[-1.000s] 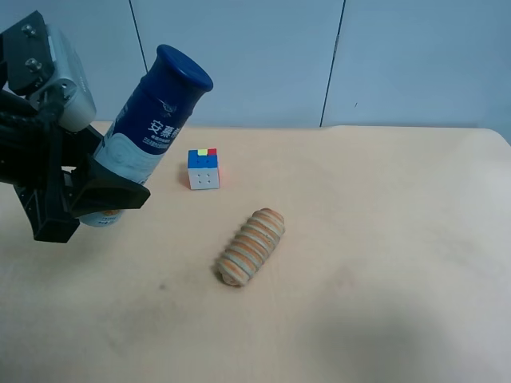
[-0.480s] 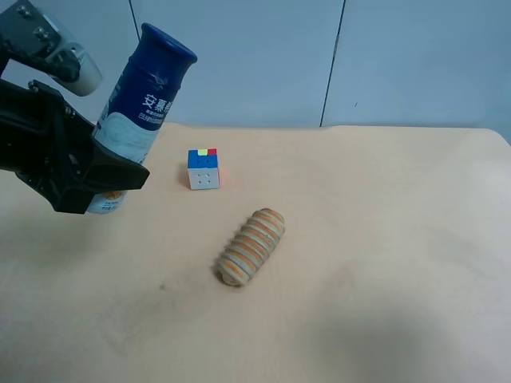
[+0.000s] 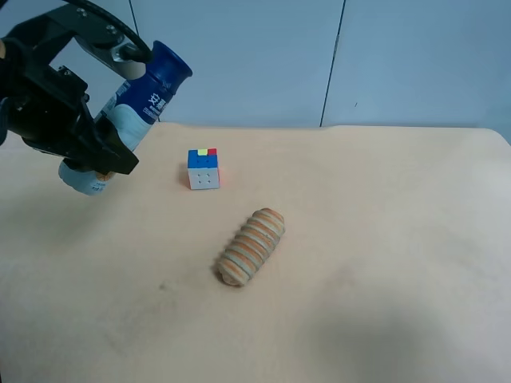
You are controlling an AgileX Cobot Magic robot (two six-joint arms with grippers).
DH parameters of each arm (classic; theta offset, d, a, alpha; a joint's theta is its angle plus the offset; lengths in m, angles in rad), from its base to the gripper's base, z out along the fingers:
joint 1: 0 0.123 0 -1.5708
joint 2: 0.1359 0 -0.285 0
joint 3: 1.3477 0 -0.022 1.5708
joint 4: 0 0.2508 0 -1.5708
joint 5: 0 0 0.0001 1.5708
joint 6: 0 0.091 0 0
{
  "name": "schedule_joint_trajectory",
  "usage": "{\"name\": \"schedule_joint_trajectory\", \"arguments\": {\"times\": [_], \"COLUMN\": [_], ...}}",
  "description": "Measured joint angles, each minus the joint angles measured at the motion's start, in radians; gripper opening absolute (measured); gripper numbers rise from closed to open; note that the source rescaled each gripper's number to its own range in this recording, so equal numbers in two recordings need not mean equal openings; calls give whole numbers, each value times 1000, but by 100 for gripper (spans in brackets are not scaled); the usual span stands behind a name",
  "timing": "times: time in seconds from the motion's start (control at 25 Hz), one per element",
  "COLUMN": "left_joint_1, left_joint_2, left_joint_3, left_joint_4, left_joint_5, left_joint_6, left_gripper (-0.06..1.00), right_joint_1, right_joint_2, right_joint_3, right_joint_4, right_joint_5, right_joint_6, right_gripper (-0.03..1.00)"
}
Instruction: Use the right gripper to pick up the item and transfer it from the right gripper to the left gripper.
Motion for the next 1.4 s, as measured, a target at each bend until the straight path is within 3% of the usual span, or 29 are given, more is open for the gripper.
{"name": "schedule_joint_trajectory", "arguments": {"times": [0.16, 0.56, 0.8, 1.0, 1.16, 1.4], "left_joint_1": [47, 351, 484, 546, 553, 552], "left_joint_2": [82, 178, 244, 315, 373, 456], "left_joint_3": [-38, -54, -54, -54, -54, -54], "left_joint_4": [26, 32, 33, 34, 34, -43], "left_joint_5": [39, 34, 0, -23, -45, -34], "left_joint_6": [-56, -79, -79, -79, -79, -79], "left_gripper": [0, 0, 0, 0, 0, 0], "right_joint_1": [0, 0, 0, 0, 0, 0], "right_joint_2": [0, 0, 0, 0, 0, 0], "right_joint_3": [0, 0, 0, 0, 0, 0], "right_joint_4": [0, 0, 0, 0, 0, 0], "right_joint_5": [0, 0, 0, 0, 0, 0], "right_joint_6": [0, 0, 0, 0, 0, 0], "right_gripper": [100, 100, 100, 100, 100, 100]}}
